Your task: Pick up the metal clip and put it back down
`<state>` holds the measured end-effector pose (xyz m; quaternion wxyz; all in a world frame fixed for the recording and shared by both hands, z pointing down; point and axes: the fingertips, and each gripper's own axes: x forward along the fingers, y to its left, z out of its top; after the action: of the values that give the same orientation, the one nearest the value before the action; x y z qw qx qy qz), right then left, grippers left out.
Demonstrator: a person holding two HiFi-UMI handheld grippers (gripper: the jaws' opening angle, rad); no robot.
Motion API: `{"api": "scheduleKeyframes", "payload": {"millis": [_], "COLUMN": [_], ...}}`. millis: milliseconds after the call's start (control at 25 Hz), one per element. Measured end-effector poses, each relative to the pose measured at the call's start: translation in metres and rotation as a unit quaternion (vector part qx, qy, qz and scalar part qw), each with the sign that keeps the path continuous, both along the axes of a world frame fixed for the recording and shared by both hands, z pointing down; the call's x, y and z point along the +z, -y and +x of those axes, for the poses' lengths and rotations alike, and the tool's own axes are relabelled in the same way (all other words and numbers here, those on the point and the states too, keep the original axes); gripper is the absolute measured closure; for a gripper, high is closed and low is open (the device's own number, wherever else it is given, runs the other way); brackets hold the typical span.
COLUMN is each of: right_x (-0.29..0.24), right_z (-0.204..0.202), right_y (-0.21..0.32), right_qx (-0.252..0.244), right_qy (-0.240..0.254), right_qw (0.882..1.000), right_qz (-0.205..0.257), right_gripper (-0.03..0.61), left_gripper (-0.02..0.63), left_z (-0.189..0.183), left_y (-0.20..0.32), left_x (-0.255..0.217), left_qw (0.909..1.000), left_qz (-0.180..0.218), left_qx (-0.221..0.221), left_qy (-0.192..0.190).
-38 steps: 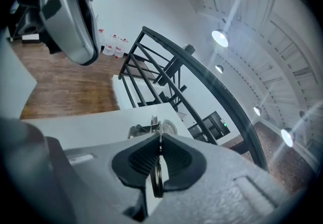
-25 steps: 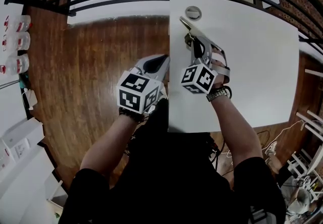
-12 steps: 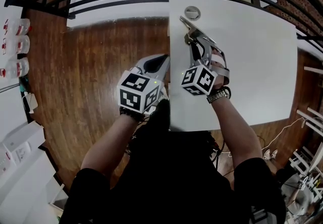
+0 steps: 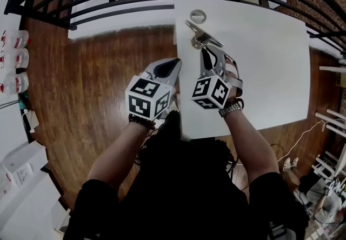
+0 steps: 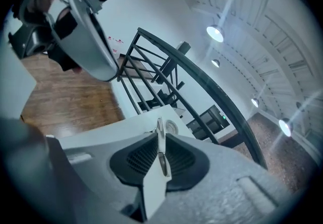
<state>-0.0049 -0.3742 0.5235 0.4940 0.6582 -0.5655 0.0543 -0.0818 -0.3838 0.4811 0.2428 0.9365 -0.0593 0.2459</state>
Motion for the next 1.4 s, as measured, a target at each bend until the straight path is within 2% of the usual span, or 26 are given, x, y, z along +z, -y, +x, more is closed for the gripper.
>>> {"api": "scheduleKeyframes", "payload": {"millis": [80,280,440,560,1040,1400], "right_x": [-0.011,-0.039,-0.059,-0.074,-0.12,-0.149], "right_z": [-0.003,-0.015,-0.021,-0.024,-0.05,-0.059], "right_y": [-0.005,-0.021,-0.037,-0.047,-0.114,-0.141], "right_qx": [0.007,0.024,0.033,0.029,-0.022,-0.045], "right_qy": [0.015,0.084,0.15,0.18,0.223,0.227], "right_qw": [1.0,0.995,0.985,0.978,0.964,0.957], "right_qz": [0.011,0.046,0.078,0.098,0.144,0.173], "right_gripper": [0.583,0.586,0.586,0.586,0.586,0.586], "left_gripper": [0.598,0.598,0.598,0.598,0.598,0.598], "left_z": [0.003,0.009,0.009,0.008,-0.01,-0.016], "left_y": [-0.002,-0.015,-0.03,-0.042,-0.106,-0.136], "left_x": [-0.006,-0.022,-0.037,-0.048,-0.093,-0.118], "left_qw": [1.0,0.9997,0.9992,0.9985,0.992,0.9878], "left_qz": [0.004,0.019,0.034,0.045,0.104,0.13], "left_qx": [0.001,-0.003,-0.014,-0.025,-0.068,-0.08], "left_qy": [-0.005,-0.013,-0.016,-0.018,-0.023,-0.032]}}
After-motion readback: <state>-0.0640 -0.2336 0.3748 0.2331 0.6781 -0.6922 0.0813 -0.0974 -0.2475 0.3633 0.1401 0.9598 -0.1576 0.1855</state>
